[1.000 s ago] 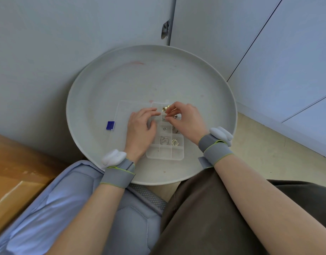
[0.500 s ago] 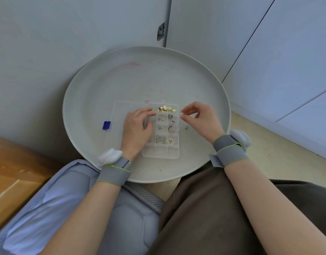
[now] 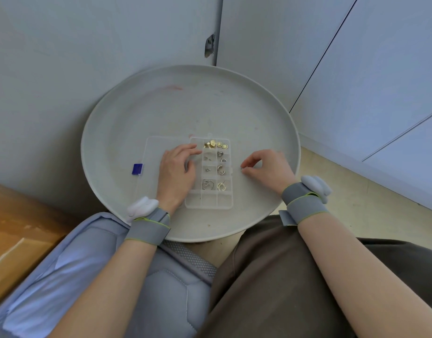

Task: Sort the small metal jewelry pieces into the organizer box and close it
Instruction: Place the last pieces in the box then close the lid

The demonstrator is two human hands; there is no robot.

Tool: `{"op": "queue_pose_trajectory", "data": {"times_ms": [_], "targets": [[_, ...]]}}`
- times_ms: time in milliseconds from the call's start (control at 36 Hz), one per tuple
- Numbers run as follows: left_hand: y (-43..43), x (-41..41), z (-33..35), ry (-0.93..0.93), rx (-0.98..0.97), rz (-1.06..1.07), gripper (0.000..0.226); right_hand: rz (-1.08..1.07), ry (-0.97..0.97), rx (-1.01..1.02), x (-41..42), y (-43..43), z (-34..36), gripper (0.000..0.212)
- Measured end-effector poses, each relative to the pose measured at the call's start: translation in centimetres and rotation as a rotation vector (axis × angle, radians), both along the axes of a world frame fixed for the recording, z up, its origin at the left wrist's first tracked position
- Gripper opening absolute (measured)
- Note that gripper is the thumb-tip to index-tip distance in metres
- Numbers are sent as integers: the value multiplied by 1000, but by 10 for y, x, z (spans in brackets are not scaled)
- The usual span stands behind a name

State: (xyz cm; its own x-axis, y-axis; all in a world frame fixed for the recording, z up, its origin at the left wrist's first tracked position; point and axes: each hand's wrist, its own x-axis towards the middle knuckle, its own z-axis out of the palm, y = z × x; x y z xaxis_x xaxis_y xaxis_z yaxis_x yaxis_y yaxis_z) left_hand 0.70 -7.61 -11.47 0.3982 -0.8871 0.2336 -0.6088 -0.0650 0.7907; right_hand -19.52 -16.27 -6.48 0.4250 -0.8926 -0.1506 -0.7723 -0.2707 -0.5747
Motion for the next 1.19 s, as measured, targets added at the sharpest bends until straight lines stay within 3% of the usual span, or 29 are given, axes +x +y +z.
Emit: {"op": "queue_pose_trajectory", "data": {"times_ms": [361,694,889,1194], "targets": [[1,-1,0,8,-3,3,35,26,13,16,-6,-6,-3,13],[0,-1,0,17,13,0,34,48,166,-39,-5,-8,-2,11],[0,-2,1,11,16,-5,33,87,266,-30,-2,-4,-1,20],[0,-2,1,16,0,-1,34,-44,-245,152,1,-6,3,18]]}}
